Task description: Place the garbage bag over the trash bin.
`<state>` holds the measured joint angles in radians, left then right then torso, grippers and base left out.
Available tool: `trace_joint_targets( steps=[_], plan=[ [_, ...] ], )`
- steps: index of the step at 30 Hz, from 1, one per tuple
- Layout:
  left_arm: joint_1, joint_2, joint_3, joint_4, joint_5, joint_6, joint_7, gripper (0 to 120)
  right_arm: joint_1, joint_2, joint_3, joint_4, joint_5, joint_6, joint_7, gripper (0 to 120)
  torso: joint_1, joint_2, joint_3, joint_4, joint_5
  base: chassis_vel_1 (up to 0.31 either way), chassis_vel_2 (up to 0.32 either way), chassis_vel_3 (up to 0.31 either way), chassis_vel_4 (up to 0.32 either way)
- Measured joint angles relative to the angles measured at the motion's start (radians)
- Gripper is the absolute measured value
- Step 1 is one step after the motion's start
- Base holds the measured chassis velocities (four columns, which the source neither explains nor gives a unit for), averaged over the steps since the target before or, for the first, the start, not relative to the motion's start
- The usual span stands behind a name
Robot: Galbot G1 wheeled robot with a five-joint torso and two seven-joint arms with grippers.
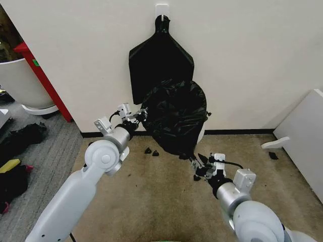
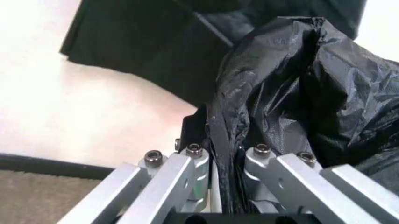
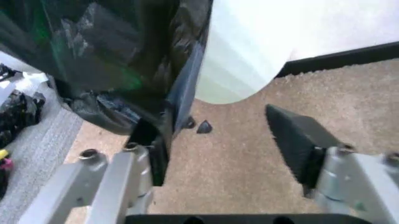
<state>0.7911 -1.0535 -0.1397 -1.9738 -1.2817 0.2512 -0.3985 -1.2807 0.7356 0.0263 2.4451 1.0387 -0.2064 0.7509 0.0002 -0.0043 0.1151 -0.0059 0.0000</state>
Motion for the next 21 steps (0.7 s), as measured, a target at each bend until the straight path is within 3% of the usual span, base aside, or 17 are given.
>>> trace_joint_targets(
  steps=[10,21],
  plan=[
    [-0.018,0.001,0.013,0.017,0.002,0.036,-0.035,4,-0.082,-0.003,0.021,0.017,-0.145,0.014,-0.012,95,0.0,0.0,0.0,-0.0003,0.0002,0.0,0.0,0.0,0.0],
    [0.056,0.046,0.028,0.006,0.133,0.107,0.039,4,0.053,-0.083,0.127,0.057,-0.143,-0.016,-0.045,100,0.0,0.0,0.0,0.0,0.0002,0.0,0.0,0.0,0.0]
  ],
)
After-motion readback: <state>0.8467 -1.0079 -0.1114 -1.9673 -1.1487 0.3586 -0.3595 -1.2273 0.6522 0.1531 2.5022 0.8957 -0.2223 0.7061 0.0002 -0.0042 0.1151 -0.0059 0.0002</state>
